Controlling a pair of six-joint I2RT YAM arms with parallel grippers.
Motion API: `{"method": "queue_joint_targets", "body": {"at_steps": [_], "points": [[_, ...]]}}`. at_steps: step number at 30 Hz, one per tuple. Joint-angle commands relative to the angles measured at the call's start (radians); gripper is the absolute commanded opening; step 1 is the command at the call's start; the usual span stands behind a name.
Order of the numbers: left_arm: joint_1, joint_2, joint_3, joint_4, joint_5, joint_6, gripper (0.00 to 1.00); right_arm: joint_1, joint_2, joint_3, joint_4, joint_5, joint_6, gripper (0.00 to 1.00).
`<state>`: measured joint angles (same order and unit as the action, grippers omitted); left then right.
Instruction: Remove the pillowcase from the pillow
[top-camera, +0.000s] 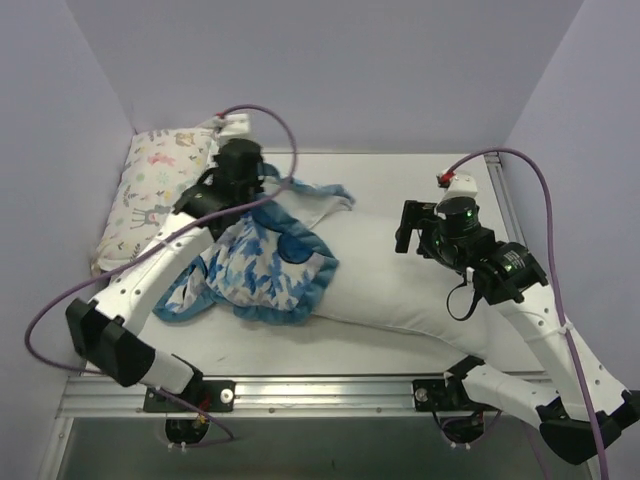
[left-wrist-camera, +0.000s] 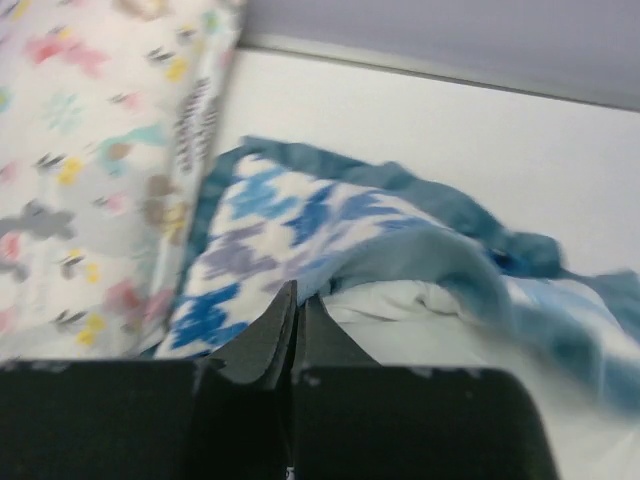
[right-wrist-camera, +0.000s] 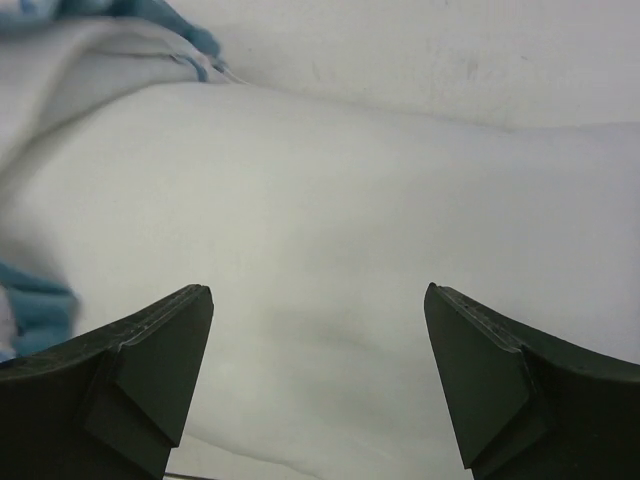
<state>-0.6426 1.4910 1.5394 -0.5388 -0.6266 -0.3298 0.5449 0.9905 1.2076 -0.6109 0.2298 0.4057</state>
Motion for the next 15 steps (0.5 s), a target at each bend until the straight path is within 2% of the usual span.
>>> {"method": "queue_joint_targets", "body": {"at_steps": [1,5,9,14,15], "points": [[0.191,-0.141,-0.114,-0.053,0.128,-0.152,0.0,0.035,0.054,0.001,0.036,-0.096,-0.064,0.91],[0.285,-0.144,-0.246,-0.029,0.276,-0.195,0.0,0.139,0.175,0.03,0.069,-0.05,-0.12,1.0],[0.302,-0.137,-0.353,0.032,0.363,-0.213,0.0,0.207,0.278,0.007,0.115,-0.058,-0.154,1.0],[0.301,-0.109,-0.371,0.048,0.436,-0.196,0.0,0.219,0.463,-0.06,0.172,-0.107,-0.17,1.0],[0.299,-0.104,-0.369,0.048,0.45,-0.192,0.0,0.221,0.491,-0.074,0.18,-0.098,-0.162,0.97]]}}
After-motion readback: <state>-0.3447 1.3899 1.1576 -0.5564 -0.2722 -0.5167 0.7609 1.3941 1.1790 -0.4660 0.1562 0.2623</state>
